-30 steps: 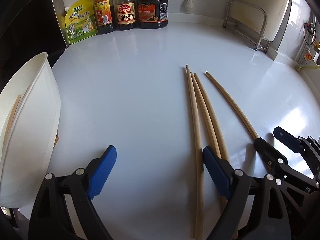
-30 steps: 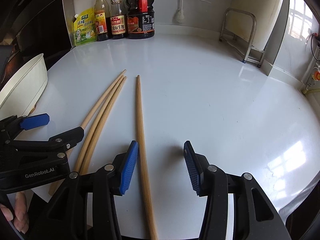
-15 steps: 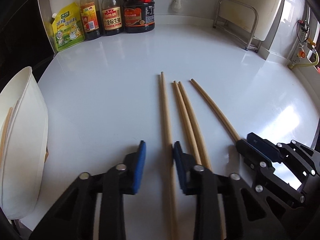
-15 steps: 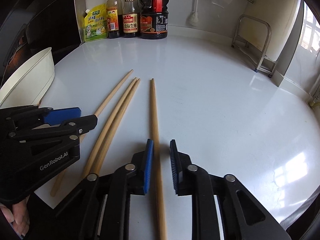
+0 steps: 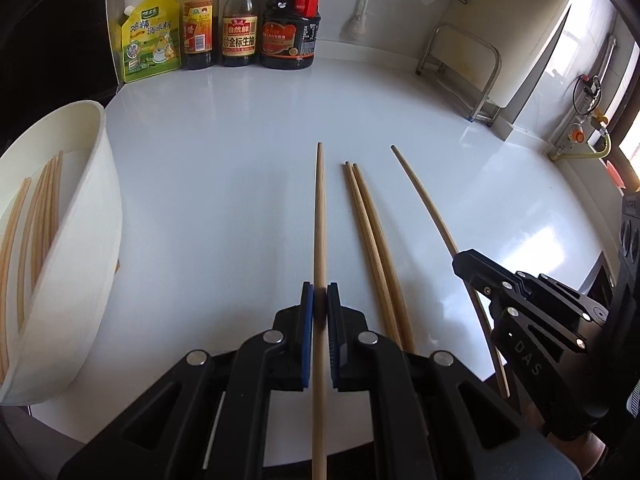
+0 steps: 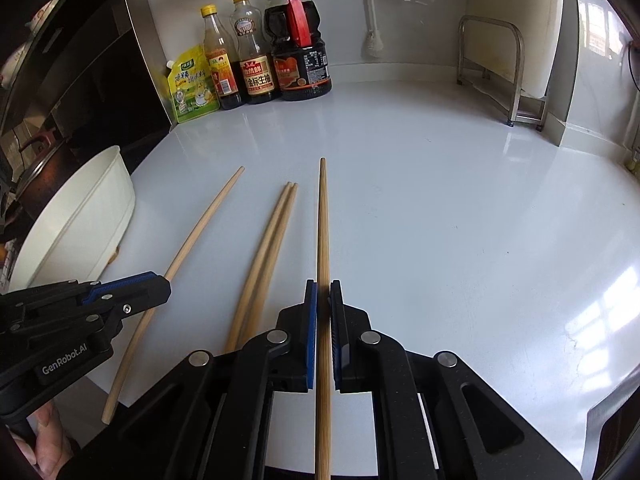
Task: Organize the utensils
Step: 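Carry both held chopsticks over the white water basin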
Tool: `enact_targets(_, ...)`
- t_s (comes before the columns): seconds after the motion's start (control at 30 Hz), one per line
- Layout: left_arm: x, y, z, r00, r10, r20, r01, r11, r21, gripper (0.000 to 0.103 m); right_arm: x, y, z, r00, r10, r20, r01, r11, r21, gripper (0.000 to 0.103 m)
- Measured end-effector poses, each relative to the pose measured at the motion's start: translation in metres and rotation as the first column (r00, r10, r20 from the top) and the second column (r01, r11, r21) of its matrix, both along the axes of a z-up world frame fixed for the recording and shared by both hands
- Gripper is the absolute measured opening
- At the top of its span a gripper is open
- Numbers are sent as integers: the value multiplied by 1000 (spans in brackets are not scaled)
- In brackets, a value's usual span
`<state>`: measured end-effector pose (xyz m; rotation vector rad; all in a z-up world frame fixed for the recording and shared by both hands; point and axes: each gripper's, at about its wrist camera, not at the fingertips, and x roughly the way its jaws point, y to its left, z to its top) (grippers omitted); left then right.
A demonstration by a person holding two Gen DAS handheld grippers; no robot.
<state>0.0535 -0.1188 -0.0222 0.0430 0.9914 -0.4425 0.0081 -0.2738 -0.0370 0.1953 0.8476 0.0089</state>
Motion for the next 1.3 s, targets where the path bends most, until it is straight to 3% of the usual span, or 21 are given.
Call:
enact_targets(0.3,-11,67,63,988,95,123,-83,992,-94,8,4,57,51,988,105,115,-113,992,64,6)
enact_targets(0.53,6,153,94,941,261,214,-242,964,-111,8,37,140,85,948,260,187,-277,958,73,6)
enact_targets(0.67,21,199,91,910,344,231,-335,939,-81,8,64,187,90,923,337,183,-357,930,86,6)
enact_targets(0.83,40,239,77,892,400,209,-393,917,-74,8,89,237,85,903,403,150,-418,905,83,6)
enact_targets(1.03,57,263,55,895,416,161,-409,909,-74,8,115,274,63,900,431,64,-435,897,75,6)
enact_targets(1.3,72,269,33,905,412,110,-407,911,-63,8,131,289,42,905,426,-8,-424,904,60,6)
